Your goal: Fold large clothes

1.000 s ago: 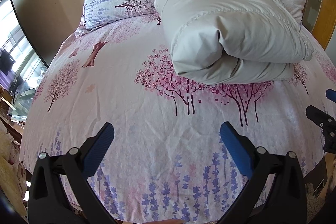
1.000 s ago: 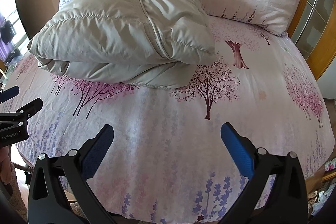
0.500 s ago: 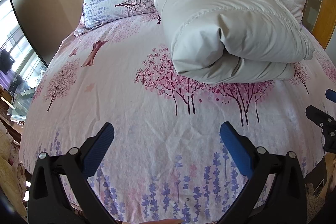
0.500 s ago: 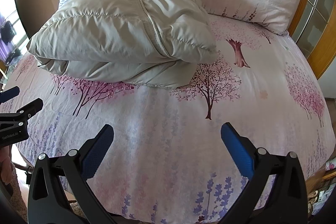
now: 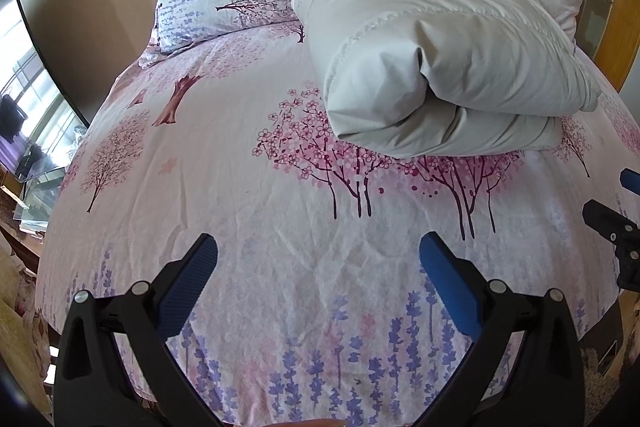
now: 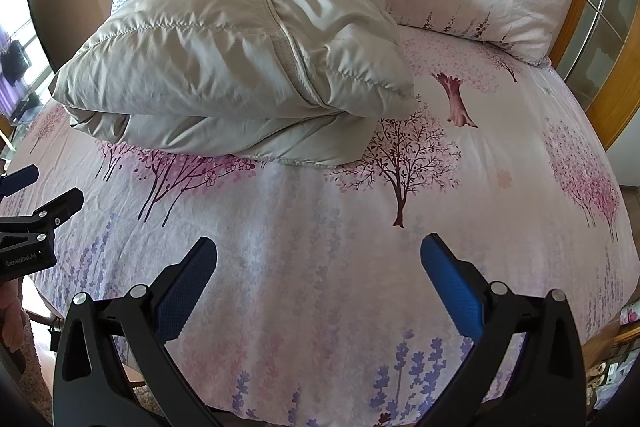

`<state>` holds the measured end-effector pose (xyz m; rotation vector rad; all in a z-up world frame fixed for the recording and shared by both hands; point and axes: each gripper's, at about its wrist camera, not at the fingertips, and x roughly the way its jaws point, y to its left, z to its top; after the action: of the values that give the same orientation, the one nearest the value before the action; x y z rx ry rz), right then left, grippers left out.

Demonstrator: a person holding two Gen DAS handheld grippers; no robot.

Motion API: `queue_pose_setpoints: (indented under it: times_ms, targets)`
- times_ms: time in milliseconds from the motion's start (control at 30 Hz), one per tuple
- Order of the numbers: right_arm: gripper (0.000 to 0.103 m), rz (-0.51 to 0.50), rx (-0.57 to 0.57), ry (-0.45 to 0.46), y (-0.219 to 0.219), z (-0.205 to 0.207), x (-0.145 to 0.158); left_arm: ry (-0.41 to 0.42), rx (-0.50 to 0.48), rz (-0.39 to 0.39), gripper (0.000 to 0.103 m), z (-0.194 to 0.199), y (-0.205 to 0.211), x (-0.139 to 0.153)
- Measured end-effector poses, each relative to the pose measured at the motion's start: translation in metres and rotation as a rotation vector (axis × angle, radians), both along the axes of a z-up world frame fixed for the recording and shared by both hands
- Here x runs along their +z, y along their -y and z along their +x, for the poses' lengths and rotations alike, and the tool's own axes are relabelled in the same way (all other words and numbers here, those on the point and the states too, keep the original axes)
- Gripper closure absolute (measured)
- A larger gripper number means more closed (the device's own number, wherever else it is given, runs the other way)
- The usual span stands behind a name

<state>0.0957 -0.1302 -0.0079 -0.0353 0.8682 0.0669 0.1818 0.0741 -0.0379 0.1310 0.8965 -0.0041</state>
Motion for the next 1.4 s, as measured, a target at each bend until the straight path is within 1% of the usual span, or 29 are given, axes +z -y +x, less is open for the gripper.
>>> queue_pose_setpoints:
  times_ms: [1400]
  targets:
    - [0.001,0.003,0.005,-0.003,0.0003,0.0025,-0.0026,-0.005,-0.014,-0.006,0.002,0.0025,0.0041,-0.0002]
